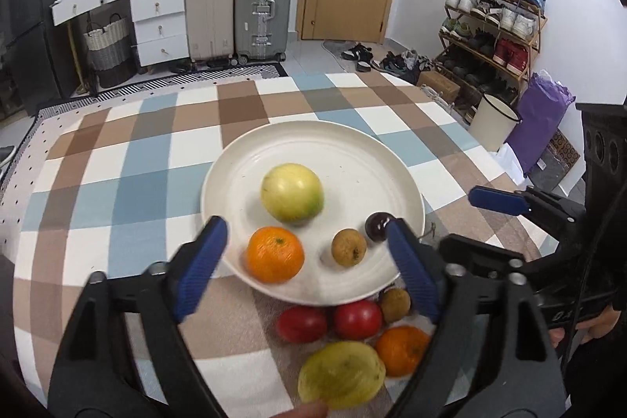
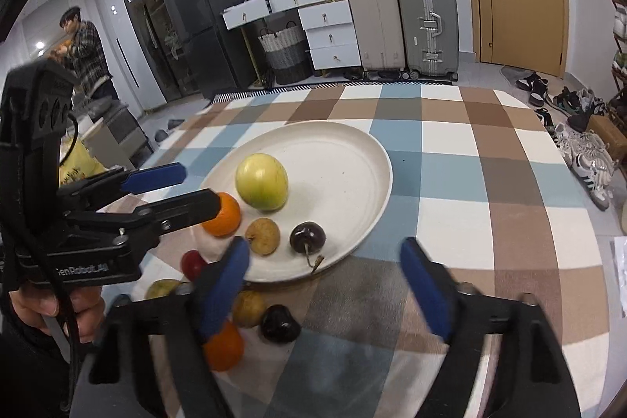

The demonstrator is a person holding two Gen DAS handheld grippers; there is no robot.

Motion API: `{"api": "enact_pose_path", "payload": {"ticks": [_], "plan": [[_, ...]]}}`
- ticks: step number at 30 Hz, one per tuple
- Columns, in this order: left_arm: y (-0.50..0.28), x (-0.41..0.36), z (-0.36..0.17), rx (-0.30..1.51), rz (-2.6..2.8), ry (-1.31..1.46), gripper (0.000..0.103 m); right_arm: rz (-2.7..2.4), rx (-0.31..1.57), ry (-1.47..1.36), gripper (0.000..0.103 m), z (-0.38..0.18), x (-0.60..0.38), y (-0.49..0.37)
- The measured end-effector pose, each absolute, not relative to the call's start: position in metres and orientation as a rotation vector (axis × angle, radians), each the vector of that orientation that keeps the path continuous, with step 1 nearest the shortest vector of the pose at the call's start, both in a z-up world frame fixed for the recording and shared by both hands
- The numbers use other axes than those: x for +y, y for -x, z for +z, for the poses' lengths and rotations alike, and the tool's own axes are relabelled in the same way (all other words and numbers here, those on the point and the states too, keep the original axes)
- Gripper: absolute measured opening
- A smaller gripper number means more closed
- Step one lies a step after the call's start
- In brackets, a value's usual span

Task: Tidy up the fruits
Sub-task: 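Pull both open tools back from the plate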

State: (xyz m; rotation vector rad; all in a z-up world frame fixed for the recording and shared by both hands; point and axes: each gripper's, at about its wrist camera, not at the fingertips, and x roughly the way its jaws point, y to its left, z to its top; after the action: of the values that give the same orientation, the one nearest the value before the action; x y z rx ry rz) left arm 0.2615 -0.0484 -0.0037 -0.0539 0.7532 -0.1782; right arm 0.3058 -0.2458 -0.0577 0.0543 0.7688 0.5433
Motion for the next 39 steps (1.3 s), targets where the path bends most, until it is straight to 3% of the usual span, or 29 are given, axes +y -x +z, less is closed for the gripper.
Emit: {"api": "enact_pose_path", "payload": {"ticks": [3,5,21,39], "plan": [[-0.244,-0.041,0.000,0.753,-0.154,0.060,0.092,0.540,0.774,-0.053,0.101,-0.053,-0.251,-0.294],[-0.230,-0.034,0.003,0.752,-0.134,0.063,0.103,0.533,0.769,-0.042,0.102,-0.050,-0.253,-0.286],[-0.161,-0.020,-0.012,0.792,-0.096,0.071,0.103,0.556,0.811,-0.013,0.102,-0.057,-0.242,-0.243],[-0.161,-0.024,-0.034,0.854,-0.100,0.104,0.103,0.607,0.898,0.096,0.102,-0.092,-0.204,-0.230]]}}
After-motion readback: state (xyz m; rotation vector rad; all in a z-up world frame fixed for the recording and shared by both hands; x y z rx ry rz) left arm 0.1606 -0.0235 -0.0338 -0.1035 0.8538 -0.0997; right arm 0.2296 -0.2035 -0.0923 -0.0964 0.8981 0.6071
